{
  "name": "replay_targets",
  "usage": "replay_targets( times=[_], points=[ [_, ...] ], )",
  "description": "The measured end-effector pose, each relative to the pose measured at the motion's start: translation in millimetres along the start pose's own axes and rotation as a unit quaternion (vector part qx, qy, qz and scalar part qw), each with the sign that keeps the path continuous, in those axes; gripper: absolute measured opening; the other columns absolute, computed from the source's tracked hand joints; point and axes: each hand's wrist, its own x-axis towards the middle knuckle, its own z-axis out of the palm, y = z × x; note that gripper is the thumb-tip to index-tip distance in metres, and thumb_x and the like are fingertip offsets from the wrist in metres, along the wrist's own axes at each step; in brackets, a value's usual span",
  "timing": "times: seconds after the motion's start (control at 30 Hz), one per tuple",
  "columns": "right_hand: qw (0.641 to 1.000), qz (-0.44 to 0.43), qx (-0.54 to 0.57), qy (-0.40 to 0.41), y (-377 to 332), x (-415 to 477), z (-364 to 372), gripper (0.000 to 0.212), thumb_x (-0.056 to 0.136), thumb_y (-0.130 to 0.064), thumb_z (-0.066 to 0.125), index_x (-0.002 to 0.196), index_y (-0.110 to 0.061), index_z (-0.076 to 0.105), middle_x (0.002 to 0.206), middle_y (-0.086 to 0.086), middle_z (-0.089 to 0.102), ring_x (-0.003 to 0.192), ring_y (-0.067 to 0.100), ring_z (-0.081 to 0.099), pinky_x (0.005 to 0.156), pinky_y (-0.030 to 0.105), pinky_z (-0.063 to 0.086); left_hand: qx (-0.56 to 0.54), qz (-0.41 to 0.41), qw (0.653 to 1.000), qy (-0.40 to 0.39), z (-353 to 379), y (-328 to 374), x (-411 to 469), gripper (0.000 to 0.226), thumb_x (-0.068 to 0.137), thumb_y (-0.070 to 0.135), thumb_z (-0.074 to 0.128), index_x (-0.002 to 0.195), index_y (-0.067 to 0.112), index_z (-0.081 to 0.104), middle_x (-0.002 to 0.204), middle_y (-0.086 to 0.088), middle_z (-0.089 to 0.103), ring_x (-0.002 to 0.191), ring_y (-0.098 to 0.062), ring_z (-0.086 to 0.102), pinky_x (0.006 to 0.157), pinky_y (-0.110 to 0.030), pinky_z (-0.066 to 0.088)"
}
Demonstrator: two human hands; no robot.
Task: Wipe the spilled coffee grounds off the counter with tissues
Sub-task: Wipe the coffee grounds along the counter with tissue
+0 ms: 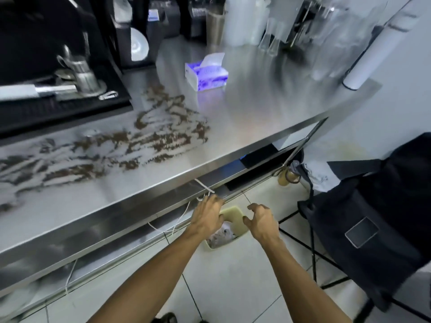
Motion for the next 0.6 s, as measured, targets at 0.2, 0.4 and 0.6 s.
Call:
replay_targets(
  times=[0.2,0.4,0.6],
  points=[
    [0.995,-0.095,0.001,0.039,-49.2,-33.0,-104.8,0.044,0.087,-0.032,0.065,0.127,-0.016,0.058,0.125,0.006,0.060,0.109,0.025,0.060,0.084,0.031,0.046,-0.051,0.023,0.997,0.048,-100.6,51.6,-31.4,0.046,0.090,0.029,0.057,0.134,0.023,0.048,0.133,0.002,0.049,0.120,-0.019,0.047,0.098,-0.033,0.042],
    [0.966,-0.237,-0.029,0.095,-115.0,-52.3,-183.4,0.039,0.080,-0.028,0.070,0.117,-0.016,0.063,0.107,0.006,0.064,0.099,0.029,0.060,0.073,0.037,0.054,-0.087,0.011,0.984,0.156,-196.7,62.6,-67.2,0.042,0.091,0.032,0.056,0.132,0.025,0.052,0.131,0.008,0.052,0.120,-0.013,0.048,0.092,-0.028,0.042],
    [0.930,-0.348,-0.045,0.110,-210.3,-71.1,-195.6,0.047,0.081,-0.037,0.071,0.123,-0.019,0.061,0.113,0.004,0.065,0.104,0.026,0.059,0.080,0.038,0.054,-0.082,-0.057,0.968,0.231,-257.3,2.8,-113.5,0.042,0.091,0.038,0.054,0.133,0.031,0.050,0.137,0.011,0.048,0.126,-0.013,0.045,0.098,-0.031,0.042]
  ],
)
